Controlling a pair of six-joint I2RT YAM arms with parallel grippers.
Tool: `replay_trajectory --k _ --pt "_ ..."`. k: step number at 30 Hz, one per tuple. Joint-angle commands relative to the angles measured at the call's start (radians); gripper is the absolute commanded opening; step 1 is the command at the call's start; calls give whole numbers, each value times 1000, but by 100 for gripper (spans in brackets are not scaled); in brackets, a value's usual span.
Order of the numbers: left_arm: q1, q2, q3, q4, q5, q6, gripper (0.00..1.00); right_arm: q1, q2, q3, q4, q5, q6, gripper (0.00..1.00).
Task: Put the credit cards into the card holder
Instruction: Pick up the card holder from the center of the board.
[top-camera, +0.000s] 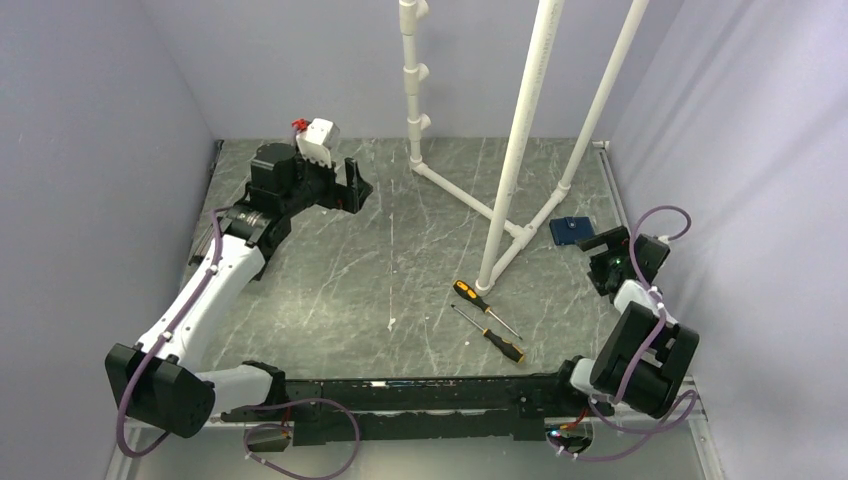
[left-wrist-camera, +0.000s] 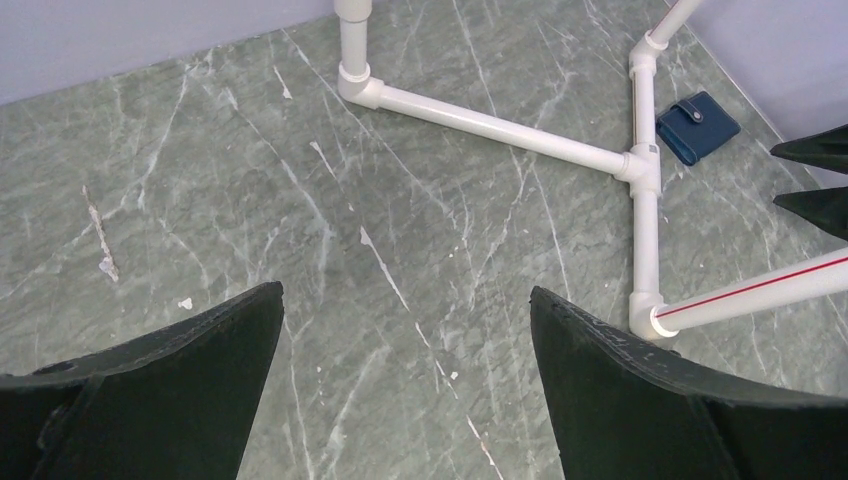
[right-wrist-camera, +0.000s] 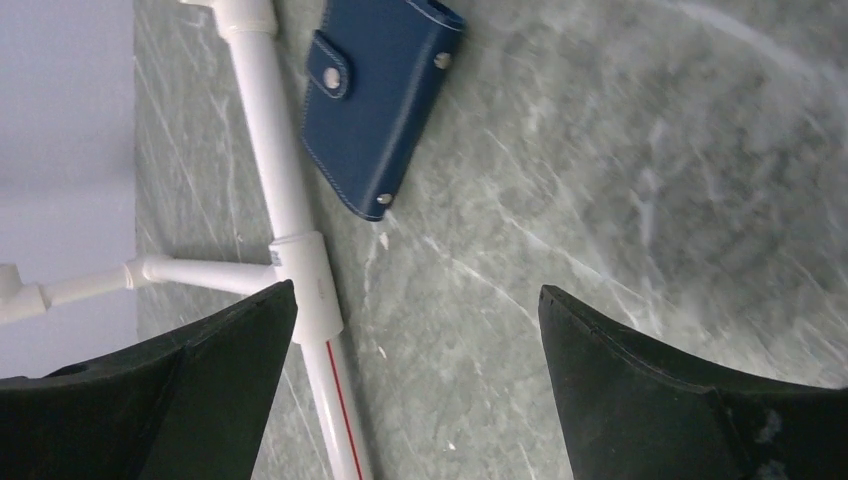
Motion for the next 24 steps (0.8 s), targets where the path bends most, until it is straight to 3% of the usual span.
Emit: replay_trajectory --k 1,7,12,19,24 --pt "-31 0 43 3 -38 47 99 -21 11 -72 182 14 123 93" --pt "-40 8 49 3 -8 34 99 -17 184 -76 431 -58 176 88" --pt "-42 11 52 6 21 25 98 -7 324 -12 492 -68 219 81" --pt "-42 24 61 -1 34 27 96 52 480 111 463 -38 251 72" --pt "-42 33 62 -3 37 32 96 113 545 233 324 36 205 61"
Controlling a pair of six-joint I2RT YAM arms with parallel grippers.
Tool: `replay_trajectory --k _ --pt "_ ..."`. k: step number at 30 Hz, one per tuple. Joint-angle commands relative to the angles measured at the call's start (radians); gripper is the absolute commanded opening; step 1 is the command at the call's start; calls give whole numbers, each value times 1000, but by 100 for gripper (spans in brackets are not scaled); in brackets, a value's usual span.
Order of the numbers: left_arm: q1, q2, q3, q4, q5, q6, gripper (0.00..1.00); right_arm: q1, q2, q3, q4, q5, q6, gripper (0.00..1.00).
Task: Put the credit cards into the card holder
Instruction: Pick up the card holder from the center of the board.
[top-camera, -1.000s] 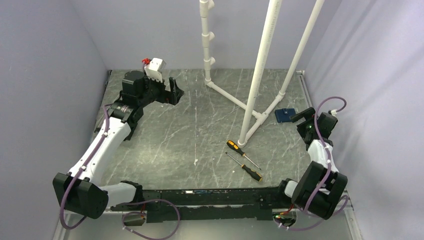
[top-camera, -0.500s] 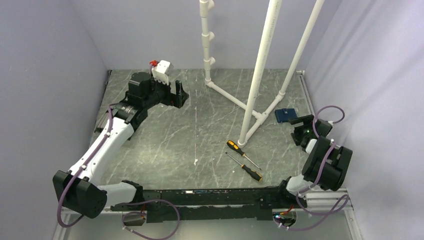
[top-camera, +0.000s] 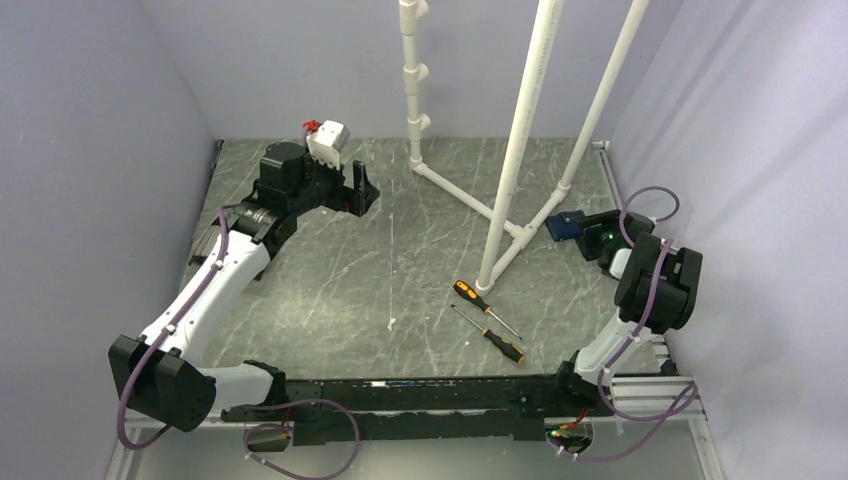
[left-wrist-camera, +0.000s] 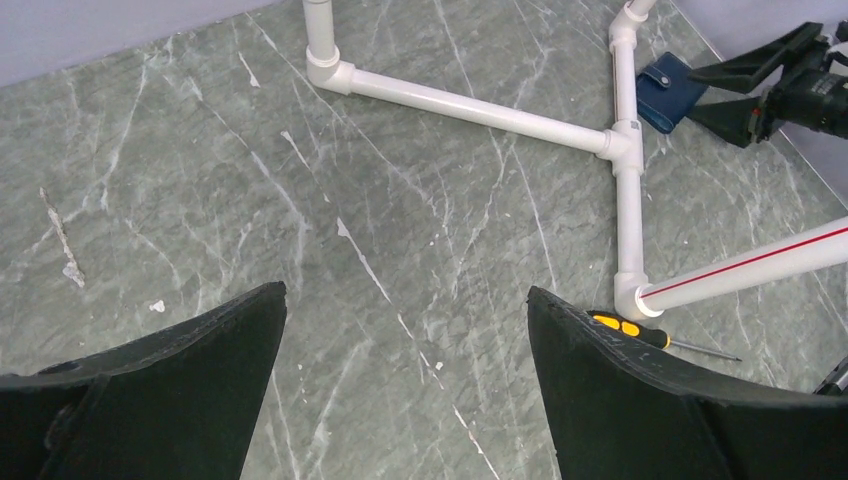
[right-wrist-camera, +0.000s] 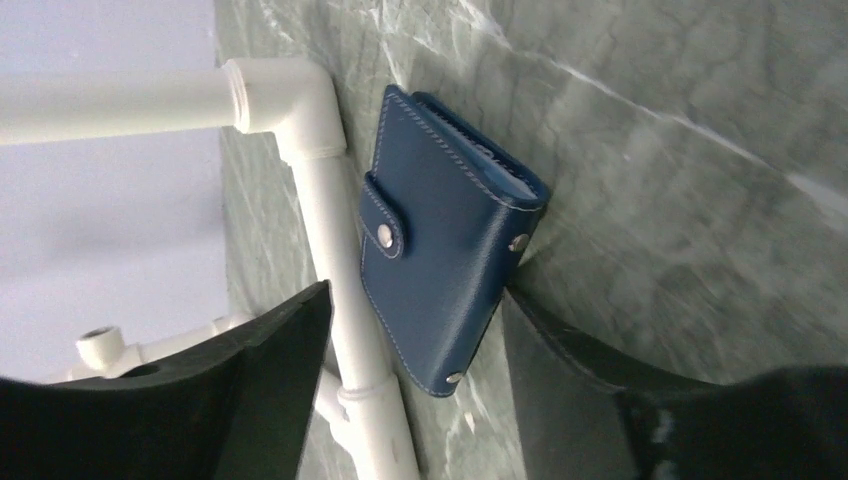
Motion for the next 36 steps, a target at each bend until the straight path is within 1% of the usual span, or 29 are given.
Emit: replay_trajectory --k 1,4,7,9,11,12,13,14,16,17,18,19,21,23,26,30,32,34,36 --pt "-3 6 46 15 24 20 96 57 66 107 -149 91 -49 59" --pt "-3 10 50 11 28 23 95 80 98 141 -159 105 -68 47" --pt "-3 11 50 13 28 23 95 86 107 155 -144 81 -80 33" --pt "-3 12 50 12 28 24 95 86 87 159 -159 75 -94 20" --pt "-3 14 51 11 30 24 95 86 33 175 -233 111 -137 4" --pt "-3 15 52 11 30 23 95 91 -13 192 -306 167 -177 0" --pt "-3 17 52 9 29 23 95 109 -66 220 -413 262 -226 0" --pt "-3 17 54 7 27 23 95 143 -121 251 -526 409 -279 0" --pt "-2 18 58 1 22 21 95 259 -219 290 -680 709 -370 0" --pt "-2 18 61 -2 16 20 95 336 -260 296 -725 841 -399 0" --pt "-1 21 65 -6 11 16 96 399 -291 292 -766 937 -418 0" --pt "-1 24 67 -9 6 8 97 459 -326 282 -796 994 -414 0" --pt "-2 34 68 -13 0 -12 98 508 -398 250 -820 1010 -410 0" --pt "-2 51 74 -20 -2 -32 99 534 -489 209 -832 992 -408 0" --pt "-2 85 95 -50 -15 -59 98 544 -617 168 -873 866 -411 0" --pt "-3 110 114 -82 -41 -98 98 556 -757 148 -1013 710 -420 0" --pt "-3 109 109 -81 -46 -136 99 556 -831 142 -1053 625 -457 0" --pt "-7 112 100 -67 -23 -175 99 556 -873 158 -1087 530 -533 0" --pt "-8 129 94 -45 48 -223 99 557 -915 165 -1060 501 -586 0"
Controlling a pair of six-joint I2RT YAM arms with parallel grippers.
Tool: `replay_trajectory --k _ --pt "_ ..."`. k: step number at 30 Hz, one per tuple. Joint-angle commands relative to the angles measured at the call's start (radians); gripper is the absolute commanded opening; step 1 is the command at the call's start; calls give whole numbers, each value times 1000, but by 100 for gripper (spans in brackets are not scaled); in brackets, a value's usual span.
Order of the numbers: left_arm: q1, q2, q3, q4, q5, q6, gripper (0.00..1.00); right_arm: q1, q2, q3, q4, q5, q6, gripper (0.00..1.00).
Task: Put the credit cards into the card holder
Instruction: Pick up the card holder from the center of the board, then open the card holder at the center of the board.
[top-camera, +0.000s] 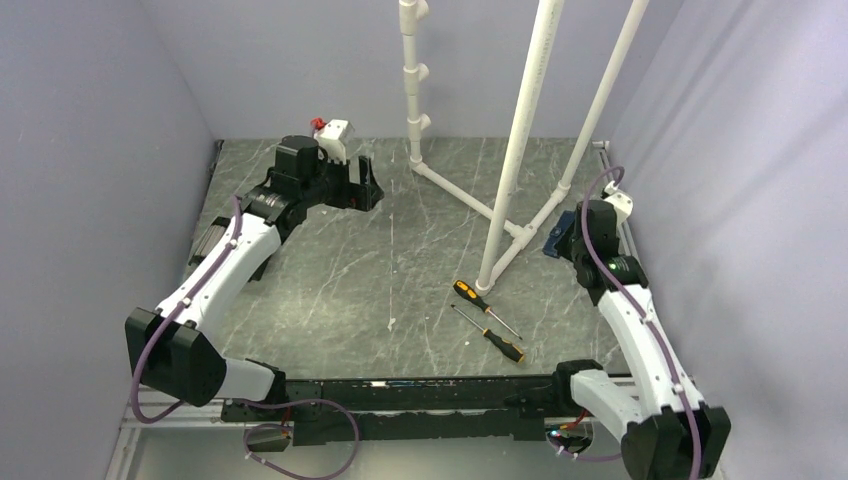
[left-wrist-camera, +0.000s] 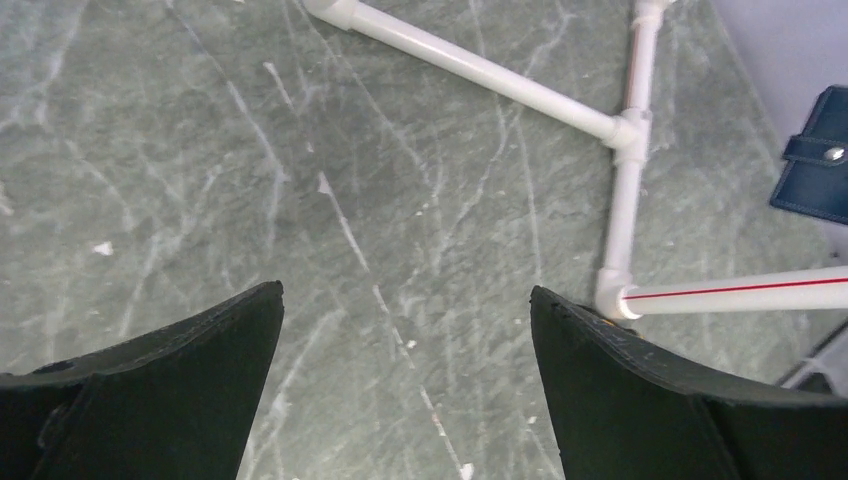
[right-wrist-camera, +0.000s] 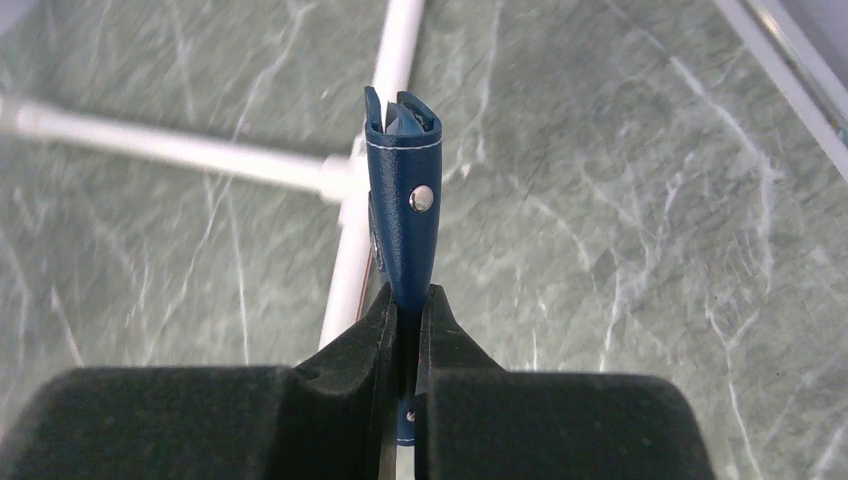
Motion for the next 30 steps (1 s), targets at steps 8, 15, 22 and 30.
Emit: replay_trajectory --k 8,15,22,30 --pt "-7 250 128 79 411 -250 90 3 197 92 356 -538 -176 0" --pt "-18 503 370 -43 467 -343 68 21 608 399 341 -787 -234 0" --pt "-83 676 547 -179 394 -268 61 137 801 509 320 -841 -201 0" --pt "-105 715 531 -233 267 -254 45 262 887 588 287 -732 -170 0"
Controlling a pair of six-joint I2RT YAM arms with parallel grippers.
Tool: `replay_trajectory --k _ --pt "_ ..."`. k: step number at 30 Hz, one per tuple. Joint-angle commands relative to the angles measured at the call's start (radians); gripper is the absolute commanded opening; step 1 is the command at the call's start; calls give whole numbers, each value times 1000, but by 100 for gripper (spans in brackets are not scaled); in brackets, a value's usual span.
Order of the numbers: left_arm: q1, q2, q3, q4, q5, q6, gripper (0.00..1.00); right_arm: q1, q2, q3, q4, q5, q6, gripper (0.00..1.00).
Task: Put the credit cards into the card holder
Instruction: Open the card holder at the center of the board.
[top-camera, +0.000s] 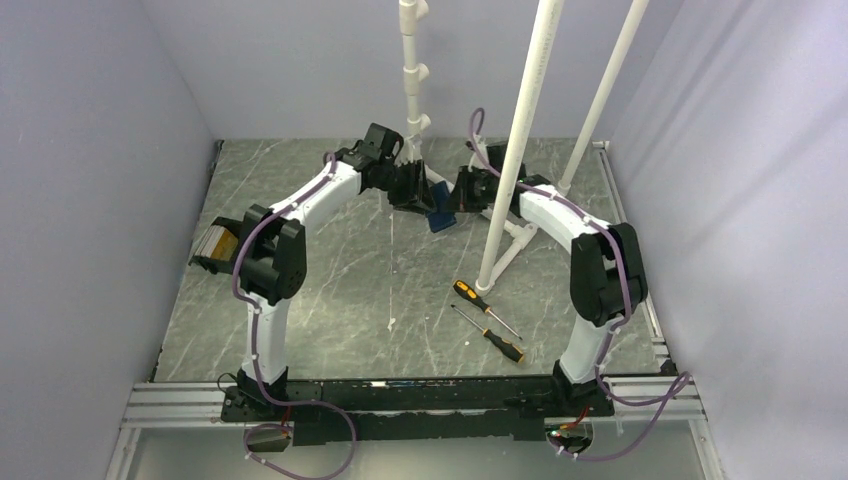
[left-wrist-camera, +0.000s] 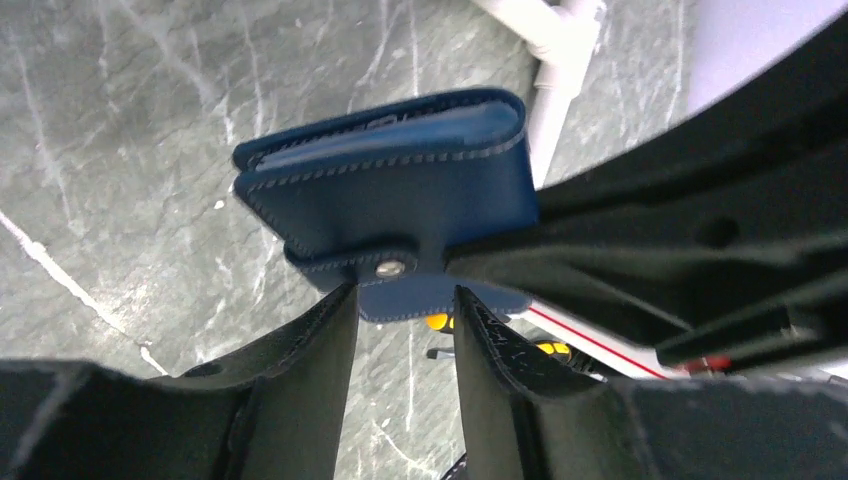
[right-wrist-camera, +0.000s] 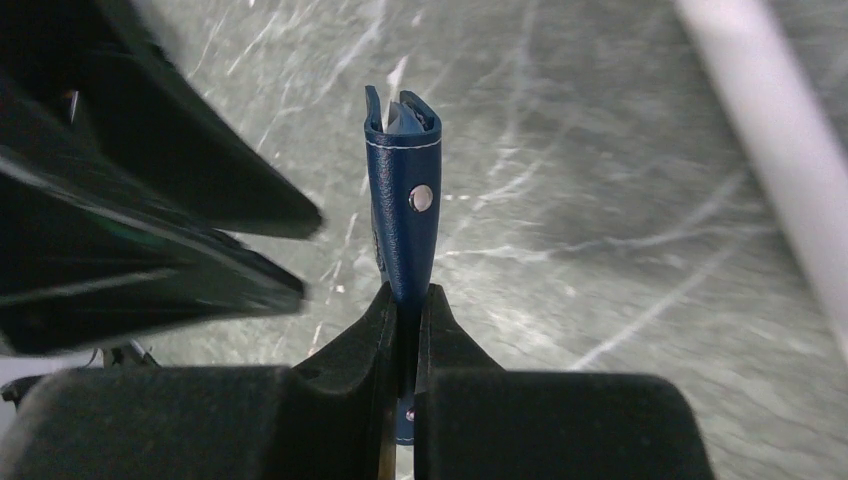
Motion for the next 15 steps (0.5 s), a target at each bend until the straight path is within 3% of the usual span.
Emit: replay_trajectory --k 1,15 --pt "-2 -3 0 -31 -46 11 45 28 5 69 18 40 30 0" --pt "-7 45 23 -32 -88 19 46 61 15 41 70 -5 43 0"
